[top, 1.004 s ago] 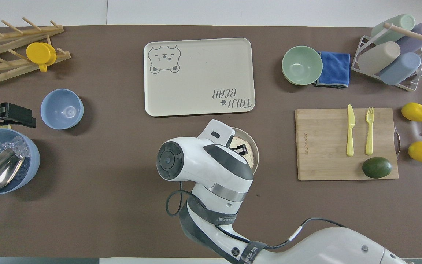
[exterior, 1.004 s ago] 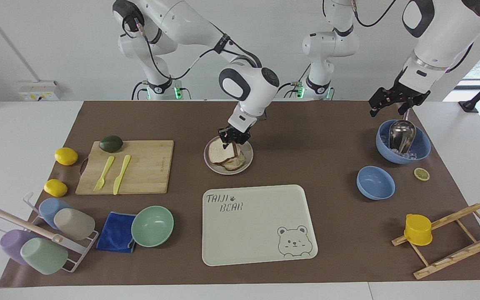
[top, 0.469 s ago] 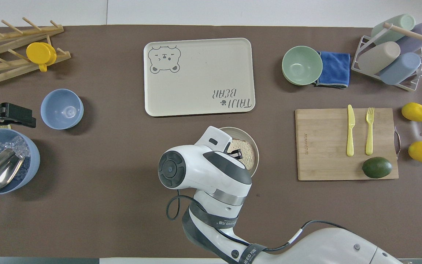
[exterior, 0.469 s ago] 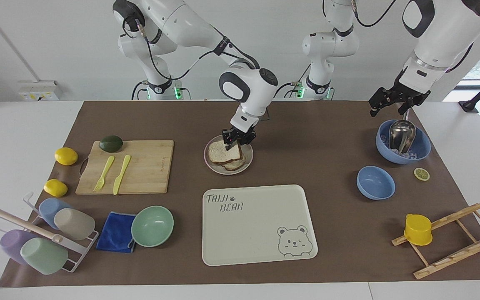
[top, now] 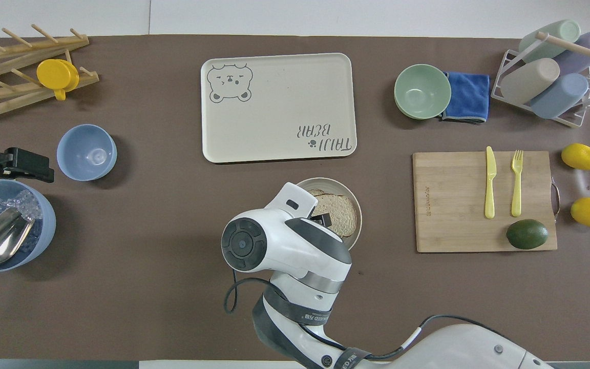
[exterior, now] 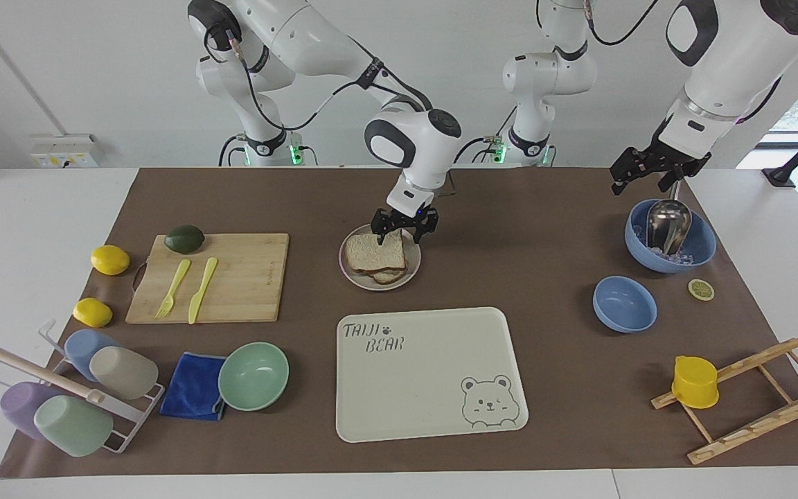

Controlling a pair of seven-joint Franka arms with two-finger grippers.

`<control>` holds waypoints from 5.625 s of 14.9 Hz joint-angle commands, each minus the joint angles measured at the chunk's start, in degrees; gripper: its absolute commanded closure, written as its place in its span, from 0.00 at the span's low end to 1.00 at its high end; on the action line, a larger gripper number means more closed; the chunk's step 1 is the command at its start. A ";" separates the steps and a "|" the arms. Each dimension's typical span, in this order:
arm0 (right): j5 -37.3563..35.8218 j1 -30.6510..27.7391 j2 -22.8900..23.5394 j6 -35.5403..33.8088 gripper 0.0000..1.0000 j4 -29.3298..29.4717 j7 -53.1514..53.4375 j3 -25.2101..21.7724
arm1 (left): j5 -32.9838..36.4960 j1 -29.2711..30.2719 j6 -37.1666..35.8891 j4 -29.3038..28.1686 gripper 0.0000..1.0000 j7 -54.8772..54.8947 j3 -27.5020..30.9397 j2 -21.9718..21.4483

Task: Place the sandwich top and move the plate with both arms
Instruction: 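Carry the bread with the right gripper and lay it on the egg, then withdraw the right gripper while the left gripper reaches the plate rim, then grip the white plate rim with the left gripper, then slide the plate with the left gripper onto the bear-print tray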

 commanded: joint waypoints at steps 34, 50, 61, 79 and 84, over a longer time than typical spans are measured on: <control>26.79 -11.21 -18.85 -31.62 0.00 11.60 -50.51 -42.08 | -29.38 -35.18 51.11 -28.51 0.19 -12.29 -0.14 14.54; 24.41 -6.38 -18.85 -31.52 0.00 13.80 -55.80 -46.55 | -32.89 -37.64 53.40 -28.69 1.00 -12.99 -0.14 15.42; 24.50 -9.28 -19.38 -30.38 0.00 13.62 -57.38 -44.62 | -32.63 -24.83 35.48 -12.37 1.00 -13.43 0.39 17.08; 24.24 -9.28 -20.52 -29.42 0.00 13.10 -55.54 -44.71 | -28.33 -19.80 43.64 5.86 1.00 -17.73 1.18 36.95; 24.24 -9.54 -20.52 -29.42 0.00 13.10 -55.54 -44.71 | -25.61 -19.19 42.59 5.41 0.00 -17.65 1.18 36.60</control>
